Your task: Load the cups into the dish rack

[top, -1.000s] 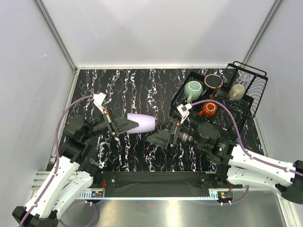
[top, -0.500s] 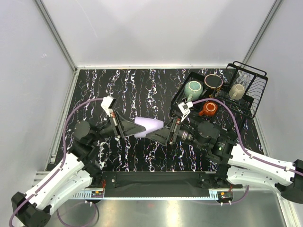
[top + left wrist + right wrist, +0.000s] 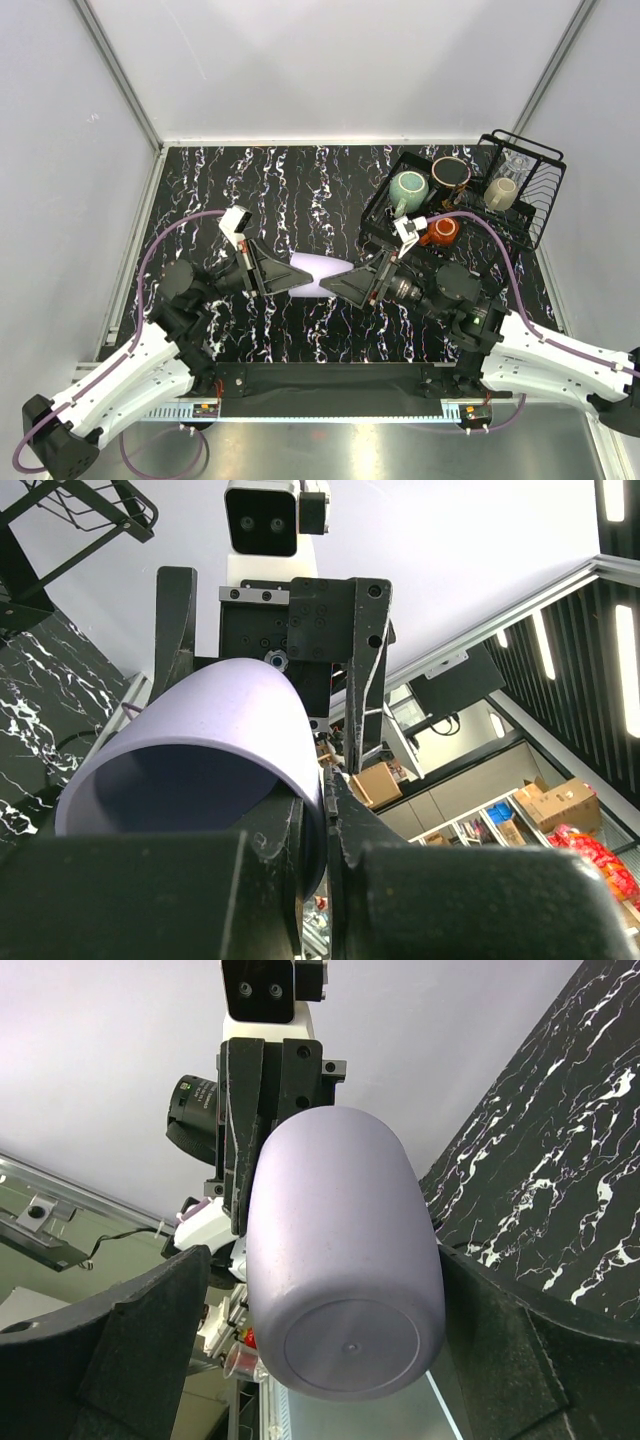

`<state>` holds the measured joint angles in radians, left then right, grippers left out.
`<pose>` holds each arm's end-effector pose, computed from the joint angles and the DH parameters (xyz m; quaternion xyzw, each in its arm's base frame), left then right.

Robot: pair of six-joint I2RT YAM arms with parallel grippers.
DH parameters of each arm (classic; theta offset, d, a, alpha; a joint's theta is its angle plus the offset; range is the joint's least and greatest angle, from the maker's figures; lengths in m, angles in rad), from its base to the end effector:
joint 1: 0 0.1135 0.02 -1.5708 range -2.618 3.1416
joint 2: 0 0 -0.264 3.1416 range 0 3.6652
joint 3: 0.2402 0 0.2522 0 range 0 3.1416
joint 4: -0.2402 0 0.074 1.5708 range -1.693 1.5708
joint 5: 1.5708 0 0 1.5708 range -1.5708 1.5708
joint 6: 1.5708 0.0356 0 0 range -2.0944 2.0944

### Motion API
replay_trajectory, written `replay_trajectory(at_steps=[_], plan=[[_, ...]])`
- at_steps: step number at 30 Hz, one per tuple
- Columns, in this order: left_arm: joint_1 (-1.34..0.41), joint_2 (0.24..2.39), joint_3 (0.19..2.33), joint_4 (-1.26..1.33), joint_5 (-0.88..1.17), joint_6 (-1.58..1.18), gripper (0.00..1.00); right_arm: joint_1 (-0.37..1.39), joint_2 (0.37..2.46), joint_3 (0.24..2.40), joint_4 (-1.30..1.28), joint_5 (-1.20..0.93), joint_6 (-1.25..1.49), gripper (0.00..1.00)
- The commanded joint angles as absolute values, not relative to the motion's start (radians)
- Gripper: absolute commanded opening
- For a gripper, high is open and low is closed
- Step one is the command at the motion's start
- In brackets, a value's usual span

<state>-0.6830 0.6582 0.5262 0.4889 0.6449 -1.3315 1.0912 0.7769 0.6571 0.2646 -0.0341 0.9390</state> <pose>0.1090 -0.1162 0.3380 0.0744 0.5957 -0.7551 0.2634 0.0868 0.1696 0.3447 -0.0626 0.6511 0.6484 0.3895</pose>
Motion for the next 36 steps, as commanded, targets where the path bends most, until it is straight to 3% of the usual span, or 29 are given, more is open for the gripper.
replay_trajectory(at_steps=[1, 4, 11, 15, 18, 19, 21, 22, 23, 30, 36], plan=[[-0.690, 0.660, 0.529, 0.560, 0.612, -1.333, 0.00, 1.095, 0.758, 0.655, 0.319, -0.020, 0.943, 0.98], [-0.690, 0.670, 0.529, 0.575, 0.609, -1.339, 0.00, 1.095, 0.768, 0.646, 0.339, -0.029, 0.936, 0.95], [-0.701, 0.684, 0.518, 0.600, 0.588, -1.354, 0.00, 1.095, 0.834, 0.690, 0.348, -0.005, 0.936, 0.79], [-0.701, 0.683, 0.503, 0.612, 0.568, -1.356, 0.00, 1.095, 0.877, 0.698, 0.380, 0.060, 0.959, 0.49], [-0.703, 0.666, 0.464, 0.643, 0.523, -1.394, 0.00, 1.095, 0.900, 0.690, 0.408, 0.109, 0.997, 0.39], [-0.706, 0.658, 0.454, 0.640, 0.505, -1.400, 0.00, 1.095, 0.910, 0.702, 0.407, 0.112, 1.006, 0.27], [-0.709, 0.635, 0.439, 0.615, 0.450, -1.413, 0.00, 1.095, 0.929, 0.736, 0.378, 0.115, 1.009, 0.17], [-0.710, 0.623, 0.433, 0.608, 0.436, -1.417, 0.00, 1.095, 0.940, 0.753, 0.356, 0.123, 1.009, 0.04], [-0.712, 0.618, 0.430, 0.589, 0.413, -1.428, 0.00, 1.095, 0.945, 0.768, 0.313, 0.129, 1.009, 0.00], [-0.736, 0.592, 0.437, 0.505, 0.354, -1.433, 0.00, 1.095, 0.933, 0.795, 0.288, 0.138, 0.997, 0.00], [-0.739, 0.595, 0.511, 0.235, 0.334, -1.371, 0.00, 1.097, 0.953, 0.818, 0.288, 0.069, 1.009, 0.00]])
